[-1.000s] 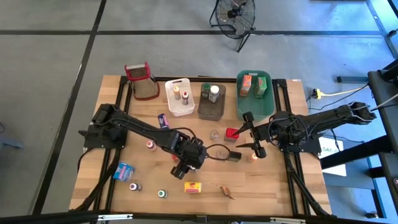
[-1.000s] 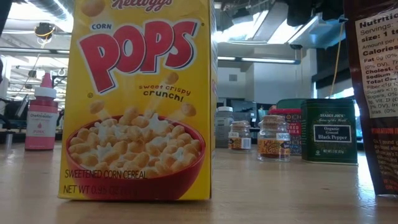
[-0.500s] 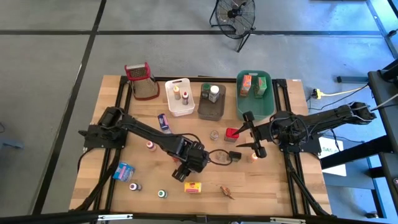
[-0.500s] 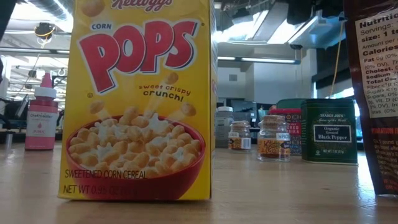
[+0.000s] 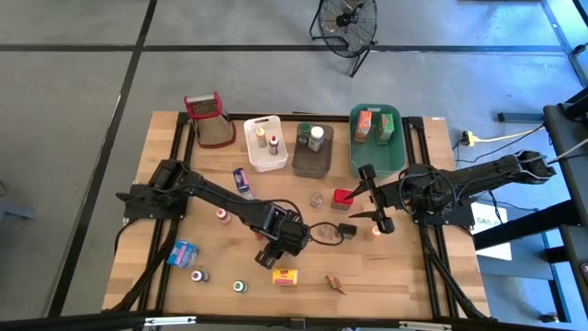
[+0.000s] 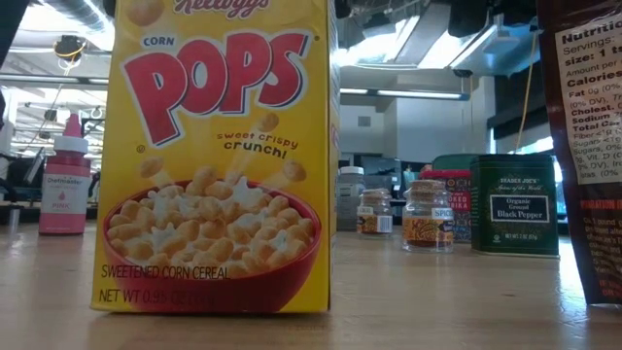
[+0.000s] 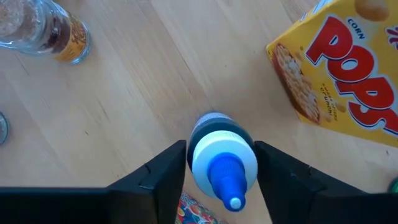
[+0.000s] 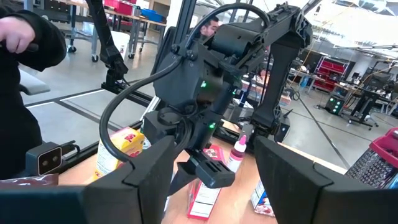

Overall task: Pick & Place Kitchen Items
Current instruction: Put the blue food coloring into the white bin

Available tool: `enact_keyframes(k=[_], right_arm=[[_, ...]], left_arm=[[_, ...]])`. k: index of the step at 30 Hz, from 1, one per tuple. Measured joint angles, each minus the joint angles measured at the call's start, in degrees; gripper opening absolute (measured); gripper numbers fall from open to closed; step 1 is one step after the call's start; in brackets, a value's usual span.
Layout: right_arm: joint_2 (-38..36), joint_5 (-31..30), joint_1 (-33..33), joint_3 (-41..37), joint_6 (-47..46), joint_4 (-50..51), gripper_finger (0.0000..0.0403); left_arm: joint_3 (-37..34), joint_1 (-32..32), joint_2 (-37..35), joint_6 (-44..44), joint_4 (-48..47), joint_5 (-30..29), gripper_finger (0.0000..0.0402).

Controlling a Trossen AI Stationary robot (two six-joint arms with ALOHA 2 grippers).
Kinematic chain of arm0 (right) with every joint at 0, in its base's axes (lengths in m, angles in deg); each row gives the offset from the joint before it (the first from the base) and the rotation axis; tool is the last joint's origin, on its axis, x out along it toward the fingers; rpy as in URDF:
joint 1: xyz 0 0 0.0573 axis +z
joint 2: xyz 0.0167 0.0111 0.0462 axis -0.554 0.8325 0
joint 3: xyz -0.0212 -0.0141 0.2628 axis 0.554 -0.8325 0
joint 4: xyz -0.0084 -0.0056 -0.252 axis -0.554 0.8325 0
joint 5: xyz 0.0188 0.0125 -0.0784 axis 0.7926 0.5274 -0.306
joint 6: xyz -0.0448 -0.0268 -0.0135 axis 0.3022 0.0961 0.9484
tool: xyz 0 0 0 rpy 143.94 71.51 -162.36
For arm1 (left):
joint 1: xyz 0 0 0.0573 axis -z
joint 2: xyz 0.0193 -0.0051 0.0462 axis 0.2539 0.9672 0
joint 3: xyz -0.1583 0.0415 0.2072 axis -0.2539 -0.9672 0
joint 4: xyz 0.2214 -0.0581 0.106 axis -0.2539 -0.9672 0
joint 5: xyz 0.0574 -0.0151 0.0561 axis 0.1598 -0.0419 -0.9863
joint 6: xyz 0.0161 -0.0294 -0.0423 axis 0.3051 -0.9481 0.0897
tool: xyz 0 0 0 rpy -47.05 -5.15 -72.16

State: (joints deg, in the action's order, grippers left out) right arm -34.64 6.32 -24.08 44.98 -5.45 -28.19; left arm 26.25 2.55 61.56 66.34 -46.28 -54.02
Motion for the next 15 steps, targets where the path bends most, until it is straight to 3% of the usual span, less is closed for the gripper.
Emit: enact_keyframes(k=[5, 15], right_arm=[[0.00, -0.02, 0.00, 0.00, -0.03, 0.02, 0.0225], [0.00, -0.04, 0.00, 0.00, -0.15, 0.03, 0.0225]], left_arm=[[0.00, 0.00, -0.04, -0.03, 0.02, 0.00, 0.0145], [0.02, 0.00, -0.04, -0.95, 0.07, 0.00, 0.0144]])
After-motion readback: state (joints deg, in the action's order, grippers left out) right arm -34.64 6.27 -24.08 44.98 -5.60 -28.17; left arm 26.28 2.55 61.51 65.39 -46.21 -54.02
